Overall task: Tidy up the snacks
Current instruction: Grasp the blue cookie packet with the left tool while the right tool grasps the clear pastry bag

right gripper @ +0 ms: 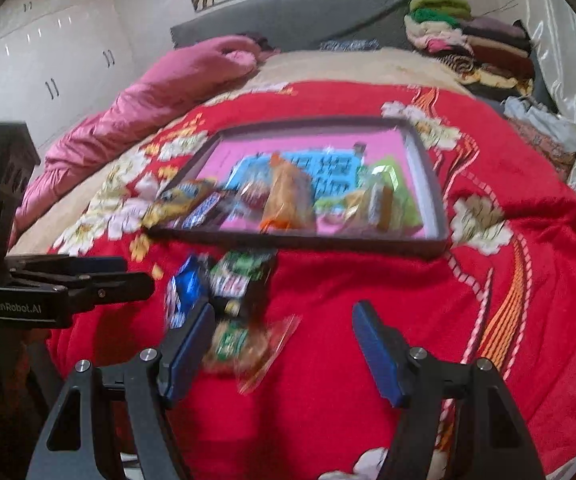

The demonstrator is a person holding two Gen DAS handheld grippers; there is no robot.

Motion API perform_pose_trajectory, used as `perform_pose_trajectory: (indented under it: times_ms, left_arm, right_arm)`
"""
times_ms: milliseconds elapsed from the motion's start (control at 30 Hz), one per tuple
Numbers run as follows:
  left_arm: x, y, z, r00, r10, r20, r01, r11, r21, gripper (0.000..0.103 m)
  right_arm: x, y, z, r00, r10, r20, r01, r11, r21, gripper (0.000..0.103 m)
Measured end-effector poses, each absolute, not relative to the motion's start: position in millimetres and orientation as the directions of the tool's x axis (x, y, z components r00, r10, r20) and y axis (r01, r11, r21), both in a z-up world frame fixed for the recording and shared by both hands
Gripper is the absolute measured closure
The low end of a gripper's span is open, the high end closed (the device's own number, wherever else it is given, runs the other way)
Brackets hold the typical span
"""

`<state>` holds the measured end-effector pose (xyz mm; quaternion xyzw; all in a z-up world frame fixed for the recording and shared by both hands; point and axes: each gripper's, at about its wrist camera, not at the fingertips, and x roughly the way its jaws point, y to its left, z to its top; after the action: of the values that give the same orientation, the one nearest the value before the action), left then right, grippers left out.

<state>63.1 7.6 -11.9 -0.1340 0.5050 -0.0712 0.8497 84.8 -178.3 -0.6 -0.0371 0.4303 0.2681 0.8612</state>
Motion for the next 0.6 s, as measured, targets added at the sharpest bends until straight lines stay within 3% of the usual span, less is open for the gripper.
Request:
perform_pose_trajectory:
  times_ms: [167, 600]
  left_arm:
    - [57, -1, -22, 0.440, -0.307, -0.844, 0.012, 0.942, -0.337, 0.028]
    - [74, 0, -49, 0.370, -0.409, -0.834, -0.094, 0.877, -0.472, 0.026]
  right_arm:
    - [75, -171, -16, 0.438, 0.428, -0.790, -0.512, 0.842, 0.172, 0.032]
    - [70, -146, -40, 0.408, 0.422, -0.809, -0.537, 0.828, 0.162, 0.032]
